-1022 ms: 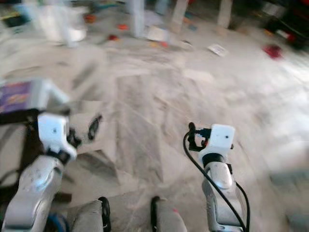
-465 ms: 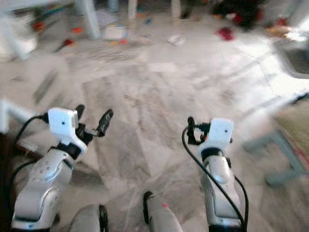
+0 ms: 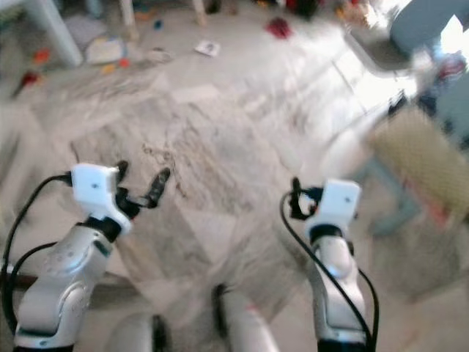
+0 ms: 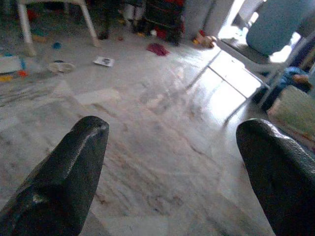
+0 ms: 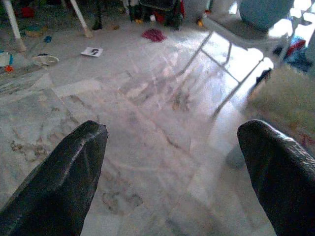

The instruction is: Move the pillow to the sofa

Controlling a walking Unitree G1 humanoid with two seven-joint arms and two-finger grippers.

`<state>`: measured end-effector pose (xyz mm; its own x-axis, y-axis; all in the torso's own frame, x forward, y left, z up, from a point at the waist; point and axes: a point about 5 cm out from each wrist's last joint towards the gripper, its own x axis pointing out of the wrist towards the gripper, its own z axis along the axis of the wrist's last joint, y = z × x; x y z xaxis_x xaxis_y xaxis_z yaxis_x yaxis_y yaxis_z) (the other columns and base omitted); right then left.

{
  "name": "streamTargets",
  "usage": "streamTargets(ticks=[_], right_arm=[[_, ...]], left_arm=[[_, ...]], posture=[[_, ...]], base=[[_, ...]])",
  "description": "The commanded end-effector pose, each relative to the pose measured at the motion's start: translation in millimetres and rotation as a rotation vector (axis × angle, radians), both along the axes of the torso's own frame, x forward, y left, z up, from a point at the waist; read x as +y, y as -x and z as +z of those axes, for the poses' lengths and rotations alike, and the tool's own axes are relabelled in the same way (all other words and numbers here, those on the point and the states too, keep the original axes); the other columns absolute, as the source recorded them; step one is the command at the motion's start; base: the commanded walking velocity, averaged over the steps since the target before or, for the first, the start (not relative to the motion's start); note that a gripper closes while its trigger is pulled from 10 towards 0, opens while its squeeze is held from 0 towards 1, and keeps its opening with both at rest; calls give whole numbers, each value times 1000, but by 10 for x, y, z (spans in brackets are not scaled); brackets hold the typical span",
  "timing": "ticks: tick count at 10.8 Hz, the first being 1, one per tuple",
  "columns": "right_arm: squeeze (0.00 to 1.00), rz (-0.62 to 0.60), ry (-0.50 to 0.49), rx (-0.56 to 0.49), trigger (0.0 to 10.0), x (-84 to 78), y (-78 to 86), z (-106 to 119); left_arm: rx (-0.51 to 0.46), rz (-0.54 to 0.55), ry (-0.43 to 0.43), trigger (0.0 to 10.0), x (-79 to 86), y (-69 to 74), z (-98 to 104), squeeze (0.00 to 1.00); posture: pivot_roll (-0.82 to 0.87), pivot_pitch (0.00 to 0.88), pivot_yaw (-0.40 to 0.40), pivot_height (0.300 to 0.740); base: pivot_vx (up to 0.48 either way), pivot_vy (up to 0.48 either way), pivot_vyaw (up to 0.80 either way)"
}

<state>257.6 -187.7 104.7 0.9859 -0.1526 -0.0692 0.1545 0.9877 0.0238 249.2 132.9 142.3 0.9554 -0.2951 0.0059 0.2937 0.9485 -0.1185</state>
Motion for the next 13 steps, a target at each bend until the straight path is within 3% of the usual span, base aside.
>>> streamTargets(ticks=[1,4,6,8,11,13], right_arm=[[0,-35,8,3,10000,-49,38,-24],[0,-70,-15,-15,10000,-80,104,-81],[0,17,14,-7,10000,-26,243,-119],[0,25,41,51,10000,-84,403,-236],[0,46,51,66,10000,-49,385,-291],[0,57,68,85,10000,-44,470,-309]], left_arm=[[15,-25,20,10000,-41,12,0,0],[40,-52,-3,10000,-82,-60,-77,0],[73,-8,-65,10000,20,8,-242,0],[134,31,-84,10000,183,208,-448,0],[129,28,-60,10000,142,194,-460,0],[125,7,-64,10000,141,225,-455,0]], posture=[[-46,227,-26,740],[-29,162,8,740],[-32,108,-2,740],[-27,66,-23,740],[-26,63,-32,740],[-30,78,-35,740]], base=[[300,0,-800],[204,0,-800],[0,0,0],[0,0,-322],[194,0,-800],[309,0,-800]])
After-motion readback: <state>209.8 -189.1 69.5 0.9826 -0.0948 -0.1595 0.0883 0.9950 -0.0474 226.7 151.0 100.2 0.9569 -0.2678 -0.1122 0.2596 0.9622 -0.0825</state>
